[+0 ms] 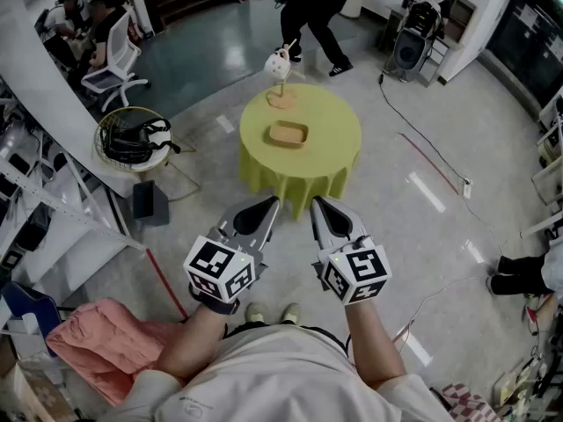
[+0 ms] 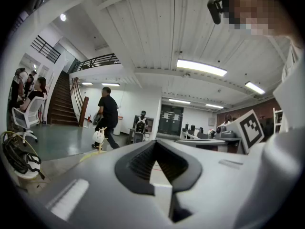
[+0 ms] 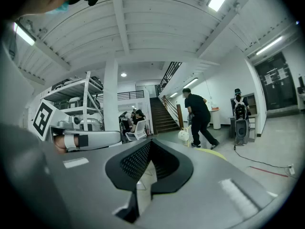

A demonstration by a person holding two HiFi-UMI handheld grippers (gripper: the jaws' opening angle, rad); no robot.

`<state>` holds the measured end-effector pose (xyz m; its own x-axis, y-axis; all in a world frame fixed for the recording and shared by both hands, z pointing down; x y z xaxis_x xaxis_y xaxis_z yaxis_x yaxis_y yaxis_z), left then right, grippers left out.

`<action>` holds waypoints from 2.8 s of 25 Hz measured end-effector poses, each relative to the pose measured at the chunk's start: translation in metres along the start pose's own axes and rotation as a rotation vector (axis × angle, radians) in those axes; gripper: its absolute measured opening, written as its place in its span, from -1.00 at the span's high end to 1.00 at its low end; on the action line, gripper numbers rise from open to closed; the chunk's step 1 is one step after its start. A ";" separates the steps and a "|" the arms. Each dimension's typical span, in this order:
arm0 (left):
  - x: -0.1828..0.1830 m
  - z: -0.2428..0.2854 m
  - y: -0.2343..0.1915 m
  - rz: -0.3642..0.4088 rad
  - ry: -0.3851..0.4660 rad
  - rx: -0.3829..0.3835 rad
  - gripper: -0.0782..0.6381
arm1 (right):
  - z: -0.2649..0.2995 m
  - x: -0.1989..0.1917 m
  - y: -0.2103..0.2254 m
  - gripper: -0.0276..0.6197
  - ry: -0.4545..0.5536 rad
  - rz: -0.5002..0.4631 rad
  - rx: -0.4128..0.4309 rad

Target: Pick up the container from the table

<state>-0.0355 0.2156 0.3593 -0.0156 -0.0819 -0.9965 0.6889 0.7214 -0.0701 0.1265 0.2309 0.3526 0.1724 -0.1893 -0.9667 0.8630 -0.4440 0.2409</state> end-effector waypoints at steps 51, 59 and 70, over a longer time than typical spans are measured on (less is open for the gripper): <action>-0.054 0.168 -0.196 0.002 -0.044 0.024 0.76 | 0.201 -0.023 0.120 0.89 -0.065 0.063 -0.170; -0.081 0.206 -0.254 -0.020 -0.100 -0.011 0.76 | 0.254 -0.040 0.143 0.89 -0.100 0.096 -0.283; -0.131 0.268 -0.288 -0.068 -0.192 0.003 0.76 | 0.305 -0.075 0.206 0.88 -0.209 0.126 -0.324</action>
<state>-0.0374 -0.1654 0.5222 0.0756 -0.2601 -0.9626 0.6931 0.7077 -0.1368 0.1471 -0.1133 0.5010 0.2150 -0.4132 -0.8849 0.9520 -0.1134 0.2843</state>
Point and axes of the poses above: the fingertips, and each gripper's own axes: z forward along the fingers, y to its right, x out of its top, the point moved 7 cm from there along -z, backward along the fingers, and after that the axes turned 6 degrees about z, right-handed, at the moved point
